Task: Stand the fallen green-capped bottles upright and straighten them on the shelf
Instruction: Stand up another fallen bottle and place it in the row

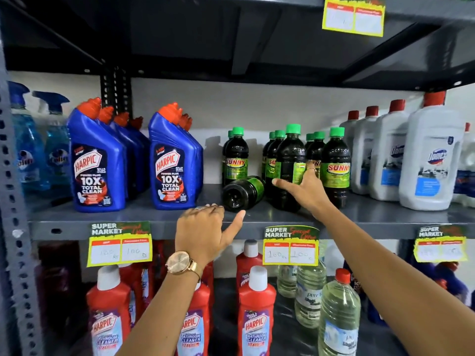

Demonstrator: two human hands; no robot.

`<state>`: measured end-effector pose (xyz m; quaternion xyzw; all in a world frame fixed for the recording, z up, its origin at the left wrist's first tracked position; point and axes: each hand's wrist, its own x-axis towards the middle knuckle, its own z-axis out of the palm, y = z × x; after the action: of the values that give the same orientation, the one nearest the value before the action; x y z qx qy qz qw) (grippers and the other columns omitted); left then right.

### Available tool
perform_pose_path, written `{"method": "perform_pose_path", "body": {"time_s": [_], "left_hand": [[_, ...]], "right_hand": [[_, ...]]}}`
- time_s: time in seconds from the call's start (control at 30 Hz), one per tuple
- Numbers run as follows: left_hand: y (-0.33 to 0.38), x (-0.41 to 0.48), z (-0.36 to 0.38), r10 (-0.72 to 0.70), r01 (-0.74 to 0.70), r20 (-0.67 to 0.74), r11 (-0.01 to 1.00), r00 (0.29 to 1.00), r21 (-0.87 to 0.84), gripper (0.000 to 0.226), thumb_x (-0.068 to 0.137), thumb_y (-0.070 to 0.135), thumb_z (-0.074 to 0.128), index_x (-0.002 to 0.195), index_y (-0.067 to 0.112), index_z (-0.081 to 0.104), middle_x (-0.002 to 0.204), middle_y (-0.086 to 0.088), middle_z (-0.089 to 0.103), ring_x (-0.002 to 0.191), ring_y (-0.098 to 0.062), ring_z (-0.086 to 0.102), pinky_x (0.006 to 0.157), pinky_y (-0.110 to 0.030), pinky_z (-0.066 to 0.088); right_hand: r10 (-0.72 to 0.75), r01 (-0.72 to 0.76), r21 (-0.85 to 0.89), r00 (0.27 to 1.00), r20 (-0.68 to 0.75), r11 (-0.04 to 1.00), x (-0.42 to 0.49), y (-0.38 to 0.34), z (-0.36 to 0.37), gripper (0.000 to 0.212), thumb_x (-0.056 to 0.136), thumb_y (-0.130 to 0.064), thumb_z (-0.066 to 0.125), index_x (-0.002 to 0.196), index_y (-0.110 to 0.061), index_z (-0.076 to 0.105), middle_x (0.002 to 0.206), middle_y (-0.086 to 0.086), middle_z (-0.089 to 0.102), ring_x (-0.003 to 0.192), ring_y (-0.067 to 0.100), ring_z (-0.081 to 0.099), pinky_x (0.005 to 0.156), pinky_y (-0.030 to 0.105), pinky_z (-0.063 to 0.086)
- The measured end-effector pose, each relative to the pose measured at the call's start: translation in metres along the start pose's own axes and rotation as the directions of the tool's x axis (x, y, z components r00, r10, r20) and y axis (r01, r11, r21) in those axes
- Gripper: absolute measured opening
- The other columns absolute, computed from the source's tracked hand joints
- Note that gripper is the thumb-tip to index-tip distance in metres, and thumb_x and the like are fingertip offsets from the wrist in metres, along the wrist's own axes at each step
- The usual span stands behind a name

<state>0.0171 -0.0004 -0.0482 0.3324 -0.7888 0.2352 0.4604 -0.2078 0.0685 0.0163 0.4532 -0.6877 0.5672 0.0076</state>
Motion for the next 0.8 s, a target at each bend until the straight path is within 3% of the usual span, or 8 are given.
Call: {"method": "perform_pose_path", "body": {"time_s": [0.13, 0.2, 0.23, 0.33, 0.4, 0.57, 0.73, 0.8], "left_hand": [[-0.001, -0.001, 0.002, 0.003, -0.004, -0.030, 1.000, 1.000, -0.017, 0.064, 0.088, 0.060, 0.035, 0.064, 0.013, 0.071, 0.060, -0.002, 0.070, 0.056, -0.024, 0.066, 0.051, -0.031, 0.048], [-0.001, -0.001, 0.003, 0.003, -0.004, -0.035, 1.000, 0.999, -0.025, 0.063, 0.089, 0.058, 0.035, 0.065, 0.013, 0.072, 0.061, -0.002, 0.070, 0.057, -0.023, 0.066, 0.052, -0.031, 0.048], [-0.002, 0.000, 0.003, 0.006, -0.007, -0.038, 1.000, 0.999, -0.027, 0.062, 0.090, 0.057, 0.034, 0.065, 0.014, 0.071, 0.061, -0.001, 0.070, 0.057, -0.023, 0.066, 0.051, -0.031, 0.047], [-0.003, 0.000, 0.004, 0.016, -0.017, -0.054, 0.999, 0.998, -0.028, 0.059, 0.093, 0.052, 0.033, 0.061, 0.016, 0.068, 0.058, 0.000, 0.068, 0.055, -0.021, 0.064, 0.051, -0.029, 0.043], [-0.003, 0.000, 0.004, 0.017, -0.019, -0.063, 0.999, 0.998, -0.036, 0.059, 0.093, 0.051, 0.033, 0.061, 0.016, 0.068, 0.058, 0.000, 0.068, 0.054, -0.021, 0.064, 0.050, -0.029, 0.044], [-0.002, 0.000, 0.004, 0.022, -0.025, -0.081, 0.999, 0.997, -0.040, 0.059, 0.093, 0.051, 0.033, 0.061, 0.016, 0.068, 0.057, 0.000, 0.068, 0.054, -0.021, 0.064, 0.050, -0.029, 0.045], [-0.002, 0.000, 0.004, 0.025, -0.028, -0.090, 0.999, 0.996, -0.031, 0.058, 0.093, 0.051, 0.035, 0.060, 0.015, 0.067, 0.057, 0.000, 0.068, 0.054, -0.022, 0.064, 0.051, -0.030, 0.045], [-0.002, 0.000, 0.004, 0.027, -0.030, -0.098, 0.999, 0.995, -0.029, 0.058, 0.093, 0.051, 0.035, 0.058, 0.016, 0.066, 0.055, 0.000, 0.066, 0.052, -0.021, 0.063, 0.050, -0.029, 0.044]], "right_hand": [[0.024, -0.060, 0.284, 0.991, 0.129, 0.957, 0.002, 0.005, -0.003, 0.048, 0.062, -0.005, 0.070, 0.107, -0.006, 0.052, 0.091, 0.007, 0.066, 0.093, 0.027, 0.060, 0.074, 0.027, 0.045], [0.015, -0.044, 0.314, 0.995, 0.095, 0.948, 0.003, 0.008, -0.004, 0.029, 0.063, 0.000, 0.067, 0.090, -0.007, 0.059, 0.082, 0.005, 0.067, 0.092, 0.030, 0.061, 0.074, 0.027, 0.046], [0.014, -0.035, 0.296, 0.997, 0.073, 0.955, 0.003, 0.009, -0.005, 0.031, 0.065, 0.000, 0.070, 0.094, -0.006, 0.061, 0.085, 0.006, 0.070, 0.095, 0.031, 0.063, 0.076, 0.028, 0.048], [0.025, -0.022, 0.121, 0.999, -0.026, 0.992, 0.004, 0.009, -0.004, 0.070, 0.062, -0.023, 0.089, 0.118, -0.011, 0.049, 0.099, 0.001, 0.066, 0.092, 0.019, 0.062, 0.072, 0.024, 0.046], [0.007, -0.005, 0.036, 0.998, -0.060, 0.999, 0.002, 0.007, -0.002, 0.081, 0.058, -0.036, 0.091, 0.119, -0.018, 0.042, 0.096, -0.007, 0.058, 0.085, 0.010, 0.056, 0.067, 0.019, 0.042], [0.063, -0.068, 0.088, 0.997, 0.055, 0.994, 0.007, 0.012, -0.003, 0.063, 0.063, -0.020, 0.084, 0.119, -0.004, 0.058, 0.107, 0.009, 0.071, 0.104, 0.027, 0.065, 0.081, 0.032, 0.051], [0.066, -0.067, 0.020, 0.997, 0.029, 0.998, 0.005, 0.011, -0.001, 0.086, 0.053, -0.044, 0.092, 0.124, -0.012, 0.055, 0.111, 0.002, 0.065, 0.101, 0.020, 0.060, 0.081, 0.027, 0.048], [0.092, -0.101, 0.070, 0.989, 0.116, 0.992, 0.007, 0.012, 0.000, 0.075, 0.057, -0.038, 0.091, 0.119, -0.011, 0.059, 0.110, 0.005, 0.068, 0.105, 0.023, 0.062, 0.090, 0.033, 0.049]]}}
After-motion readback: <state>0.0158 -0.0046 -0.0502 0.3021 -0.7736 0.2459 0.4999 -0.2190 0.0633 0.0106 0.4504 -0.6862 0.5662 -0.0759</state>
